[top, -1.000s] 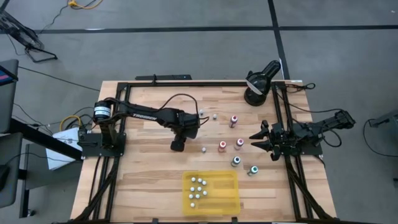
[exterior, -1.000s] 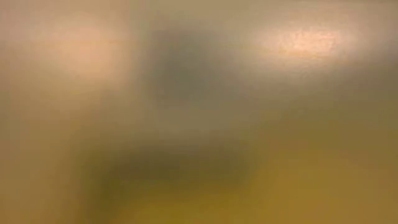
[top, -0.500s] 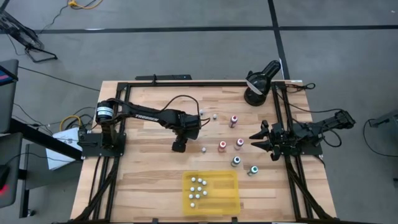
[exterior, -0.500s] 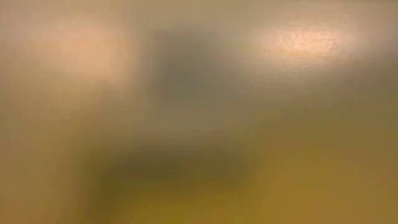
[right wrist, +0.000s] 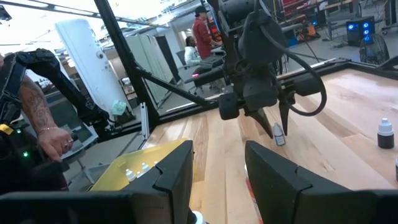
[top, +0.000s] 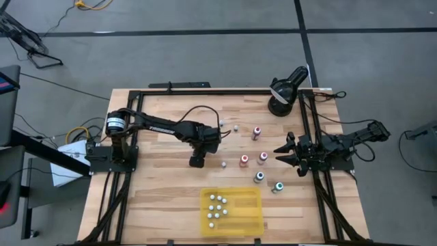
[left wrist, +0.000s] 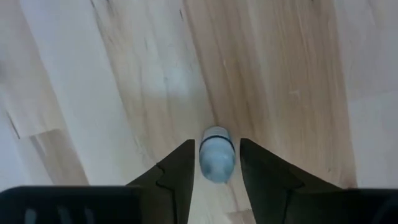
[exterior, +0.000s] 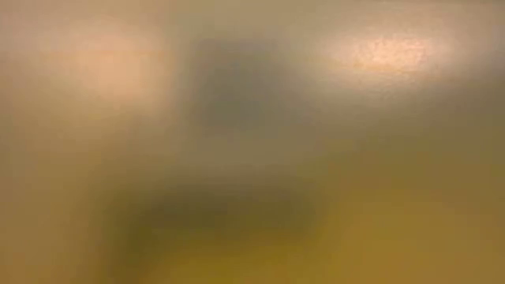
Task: Pick & Place food coloring
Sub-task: Put the small blue food coloring bottle in the yellow bin
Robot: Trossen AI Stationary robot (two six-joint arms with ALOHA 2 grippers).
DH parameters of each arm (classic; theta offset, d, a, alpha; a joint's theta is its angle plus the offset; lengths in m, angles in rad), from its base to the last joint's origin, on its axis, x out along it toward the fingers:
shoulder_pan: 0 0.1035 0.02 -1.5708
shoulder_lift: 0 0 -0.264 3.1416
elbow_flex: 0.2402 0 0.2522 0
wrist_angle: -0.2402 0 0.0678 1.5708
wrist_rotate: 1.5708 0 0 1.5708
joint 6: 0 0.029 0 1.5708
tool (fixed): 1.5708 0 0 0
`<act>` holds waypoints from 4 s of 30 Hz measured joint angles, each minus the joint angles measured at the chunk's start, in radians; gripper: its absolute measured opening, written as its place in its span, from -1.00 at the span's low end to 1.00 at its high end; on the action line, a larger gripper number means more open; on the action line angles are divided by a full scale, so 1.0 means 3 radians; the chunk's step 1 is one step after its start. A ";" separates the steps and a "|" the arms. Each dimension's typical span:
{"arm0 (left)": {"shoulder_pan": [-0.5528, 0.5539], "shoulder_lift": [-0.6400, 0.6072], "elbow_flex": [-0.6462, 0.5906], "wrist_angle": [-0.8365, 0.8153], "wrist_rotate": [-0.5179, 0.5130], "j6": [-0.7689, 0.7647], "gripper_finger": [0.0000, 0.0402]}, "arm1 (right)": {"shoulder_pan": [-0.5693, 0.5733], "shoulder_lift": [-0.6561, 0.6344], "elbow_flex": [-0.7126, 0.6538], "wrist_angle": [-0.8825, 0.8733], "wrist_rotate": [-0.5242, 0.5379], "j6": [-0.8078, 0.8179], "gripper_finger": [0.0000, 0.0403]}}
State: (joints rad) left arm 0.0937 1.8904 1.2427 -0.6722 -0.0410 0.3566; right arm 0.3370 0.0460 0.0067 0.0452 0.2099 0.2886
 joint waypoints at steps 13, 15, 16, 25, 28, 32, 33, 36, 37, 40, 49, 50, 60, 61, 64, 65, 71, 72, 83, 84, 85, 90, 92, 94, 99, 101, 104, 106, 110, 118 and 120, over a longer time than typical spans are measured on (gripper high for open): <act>-0.0008 -0.0003 0.0003 -0.0009 0.0001 -0.0032 -0.70 | -0.0001 0.0000 -0.0001 0.0000 0.0000 0.0000 -0.31; -0.0011 -0.0004 0.0003 -0.0009 0.0000 -0.0032 -0.67 | 0.0000 0.0000 -0.0001 0.0000 0.0000 0.0000 -0.32; -0.0014 -0.0004 0.0004 -0.0009 -0.0001 -0.0032 -0.65 | 0.0000 -0.0001 0.0000 0.0000 0.0000 0.0000 -0.32; -0.0036 -0.0139 0.0338 -0.0292 0.0033 0.0134 -0.67 | -0.0001 0.0000 0.0000 0.0000 -0.0001 0.0000 -0.31; -0.0064 -0.0199 0.0517 -0.0443 0.0032 0.0193 -0.67 | -0.0001 0.0000 0.0000 -0.0001 0.0000 0.0000 -0.32; -0.0172 -0.0232 0.0801 -0.0762 0.0034 0.0223 -0.63 | -0.0001 -0.0001 0.0000 -0.0001 -0.0001 0.0000 -0.32; -0.0208 -0.0237 0.0870 -0.0847 0.0033 0.0205 -0.62 | 0.0000 -0.0001 -0.0001 -0.0001 0.0000 0.0000 -0.32; -0.0332 -0.0242 0.1068 -0.1010 0.0027 0.0131 -0.63 | -0.0001 0.0000 0.0000 0.0000 0.0000 0.0000 -0.31; -0.0383 -0.0242 0.1129 -0.1067 0.0027 0.0093 -0.63 | 0.0000 0.0000 0.0000 0.0000 0.0000 0.0000 -0.31; -0.0551 -0.0243 0.1278 -0.1159 0.0028 -0.0061 -0.64 | 0.0000 0.0000 0.0000 -0.0001 0.0000 0.0000 -0.32; -0.1233 -0.0243 0.1480 -0.1377 0.0031 -0.0550 -0.61 | -0.0001 -0.0001 0.0000 0.0000 -0.0001 0.0000 -0.31; -0.1314 -0.0243 0.1480 -0.1396 0.0031 -0.0600 -0.61 | 0.0000 -0.0001 0.0000 0.0000 -0.0001 0.0000 -0.32; -0.1729 -0.0243 0.1480 -0.1414 0.0031 -0.1059 -0.61 | -0.0001 0.0000 0.0000 0.0000 0.0000 0.0000 -0.31; -0.1736 -0.0243 0.1480 -0.1391 0.0030 -0.1084 -0.61 | -0.0001 -0.0001 0.0000 -0.0001 0.0000 0.0000 -0.32; -0.1750 -0.0243 0.1480 -0.1287 0.0028 -0.1118 -0.60 | 0.0000 0.0000 0.0000 0.0000 -0.0001 0.0000 -0.32; -0.1750 -0.0243 0.1480 -0.1250 0.0028 -0.1128 -0.60 | 0.0000 -0.0001 0.0000 0.0000 -0.0001 0.0000 -0.32; -0.1737 -0.0035 0.1696 -0.1167 0.0018 -0.1151 -0.60 | 0.0000 -0.0001 -0.0001 -0.0001 0.0000 0.0000 -0.31; -0.1735 0.0029 0.1792 -0.1207 0.0017 -0.1155 -0.60 | 0.0000 0.0000 0.0000 0.0000 -0.0001 0.0000 -0.32; -0.1870 0.0936 0.3214 -0.1627 0.0021 -0.1011 -0.60 | 0.0000 0.0001 0.0000 0.0000 -0.0001 0.0000 -0.31; -0.1904 0.0998 0.3324 -0.1664 0.0027 -0.0942 -0.60 | 0.0000 -0.0001 0.0000 0.0000 -0.0001 0.0000 -0.32; -0.1941 0.1053 0.3422 -0.1699 0.0033 -0.0875 -0.60 | 0.0000 -0.0001 0.0000 0.0000 0.0000 0.0000 -0.32; -0.2106 0.1249 0.3687 -0.1756 0.0031 -0.0535 -0.60 | 0.0000 -0.0001 0.0000 0.0000 0.0000 0.0000 -0.32; -0.2182 0.1288 0.3712 -0.1758 0.0016 -0.0360 -0.60 | 0.0000 0.0000 0.0000 0.0000 0.0000 0.0000 -0.32; -0.2261 0.1292 0.3704 -0.1756 -0.0004 -0.0189 -0.60 | 0.0000 0.0000 0.0000 0.0000 0.0000 0.0000 -0.32; -0.2396 0.1291 0.3702 -0.1790 -0.0076 0.0138 -0.60 | 0.0000 0.0000 0.0000 0.0000 -0.0001 0.0000 -0.31; -0.2422 0.1291 0.3702 -0.1784 -0.0096 0.0227 -0.60 | 0.0000 0.0000 0.0000 0.0000 0.0000 0.0000 -0.31; -0.2444 0.1319 0.3704 -0.1760 -0.0107 0.0325 -0.60 | 0.0000 0.0000 0.0000 0.0000 0.0000 0.0000 -0.32; -0.2448 0.1363 0.3699 -0.1728 -0.0148 0.0347 -0.60 | 0.0000 0.0000 0.0000 0.0000 -0.0001 0.0000 -0.32; -0.2444 0.1571 0.3699 -0.1711 -0.0196 0.0357 -0.60 | 0.0000 -0.0001 -0.0001 0.0001 0.0000 0.0000 -0.31; -0.2415 0.1843 0.3698 -0.1626 -0.0381 0.0444 -0.60 | -0.0001 0.0000 0.0000 0.0000 0.0000 0.0000 -0.32; -0.2400 0.1896 0.3698 -0.1618 -0.0411 0.0479 -0.60 | 0.0000 -0.0001 -0.0001 0.0000 0.0000 0.0000 -0.31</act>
State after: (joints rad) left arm -0.6265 2.4591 2.3520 -1.1576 -0.1643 0.5004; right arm 0.3370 0.0457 0.0064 0.0452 0.2100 0.2886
